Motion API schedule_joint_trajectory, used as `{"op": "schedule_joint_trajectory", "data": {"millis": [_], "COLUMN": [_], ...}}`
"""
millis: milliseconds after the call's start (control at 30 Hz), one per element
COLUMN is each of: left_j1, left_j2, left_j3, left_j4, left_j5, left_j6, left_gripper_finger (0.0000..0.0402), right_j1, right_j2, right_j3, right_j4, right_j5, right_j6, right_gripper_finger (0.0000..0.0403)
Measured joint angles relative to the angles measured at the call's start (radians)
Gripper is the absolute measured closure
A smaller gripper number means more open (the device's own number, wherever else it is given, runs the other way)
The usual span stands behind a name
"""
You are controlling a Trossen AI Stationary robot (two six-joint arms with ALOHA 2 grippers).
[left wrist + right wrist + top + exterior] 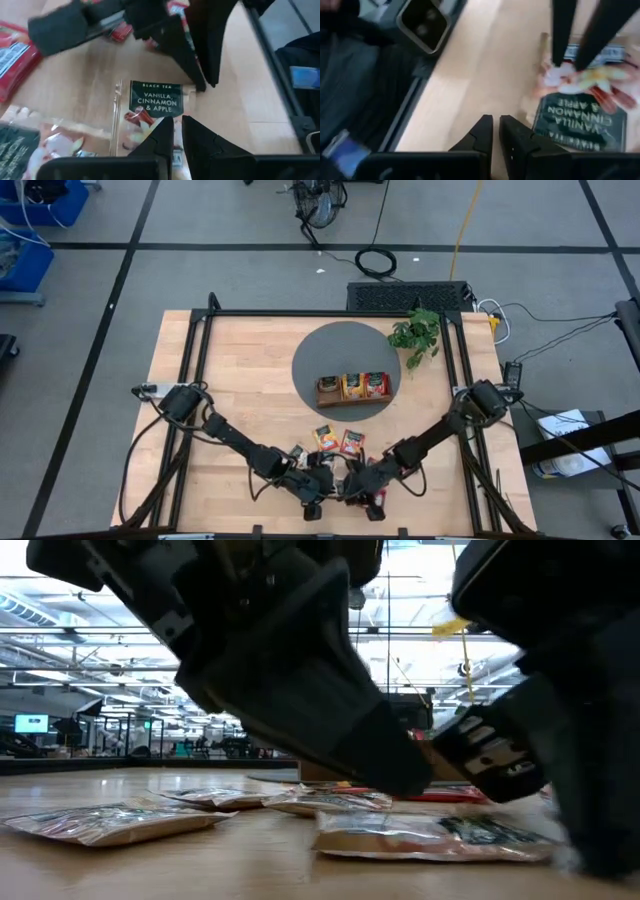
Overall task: Pick & Place Tea
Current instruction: Put the brown tea bag into the left section of the wooden organizer
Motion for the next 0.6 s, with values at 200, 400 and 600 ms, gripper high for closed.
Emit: {"op": "schedule_joint_trajectory", "data": {"millis": [200,400,600], "left_j1": [-0.013,-0.026,-0.032], "left_j2": [0.000,0.000,-0.009], "left_j3": [0.000,0.000,0.000], "left_j4": [-0.026,-0.049,-0.059], "left_j5": [-0.002,-0.003,-0.014], "left_j6": [-0.017,-0.034,0.015], "left_gripper_finger": [0.0360,0.0360,0.0360], "right_j1": [-0.044,-0.074,-0.097], "right_j2": [0.000,-0.007,-0.015], "right_j3": [-0.002,-0.002,-0.003], "right_j4": [-0.020,-0.061,-0.076], "right_j5": [0.078,0.125,0.125], "right_j6": [0.028,0.030,0.012], "right_gripper_finger": [0.0396,0.0401,0.0401]}}
